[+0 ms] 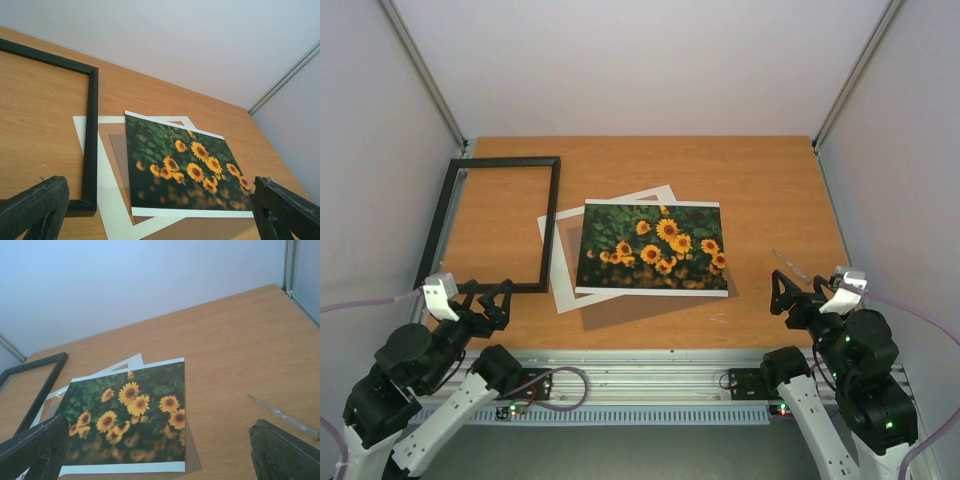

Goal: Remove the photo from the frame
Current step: Reset both arms

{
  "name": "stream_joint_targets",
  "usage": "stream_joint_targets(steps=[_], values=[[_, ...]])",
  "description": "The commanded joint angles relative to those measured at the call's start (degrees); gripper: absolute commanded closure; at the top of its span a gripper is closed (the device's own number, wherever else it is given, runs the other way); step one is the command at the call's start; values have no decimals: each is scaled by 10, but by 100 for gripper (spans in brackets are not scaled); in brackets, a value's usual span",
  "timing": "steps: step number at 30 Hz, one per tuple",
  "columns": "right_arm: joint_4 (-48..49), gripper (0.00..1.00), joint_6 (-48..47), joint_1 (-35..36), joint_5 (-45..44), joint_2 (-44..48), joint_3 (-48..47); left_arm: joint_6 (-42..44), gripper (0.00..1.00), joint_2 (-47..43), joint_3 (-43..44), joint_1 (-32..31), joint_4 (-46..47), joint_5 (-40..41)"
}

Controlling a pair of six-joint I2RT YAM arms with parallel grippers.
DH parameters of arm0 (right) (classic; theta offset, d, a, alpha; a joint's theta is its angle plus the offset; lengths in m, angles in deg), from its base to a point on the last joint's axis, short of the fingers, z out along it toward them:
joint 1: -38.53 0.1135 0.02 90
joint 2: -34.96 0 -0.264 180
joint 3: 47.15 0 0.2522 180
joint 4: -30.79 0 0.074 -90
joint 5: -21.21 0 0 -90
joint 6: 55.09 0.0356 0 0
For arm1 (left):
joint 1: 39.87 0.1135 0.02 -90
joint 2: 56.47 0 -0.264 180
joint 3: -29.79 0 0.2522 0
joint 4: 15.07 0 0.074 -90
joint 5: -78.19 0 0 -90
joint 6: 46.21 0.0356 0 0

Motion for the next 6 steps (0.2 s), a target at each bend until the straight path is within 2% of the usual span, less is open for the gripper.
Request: stream_joint_targets(steps=[1,6], values=[[9,2,-14,-2,0,-12,3,7,1,-9,-5,2,1,6],[9,2,-17,-2,10,-27,4,9,1,-9,-6,3,3,3]])
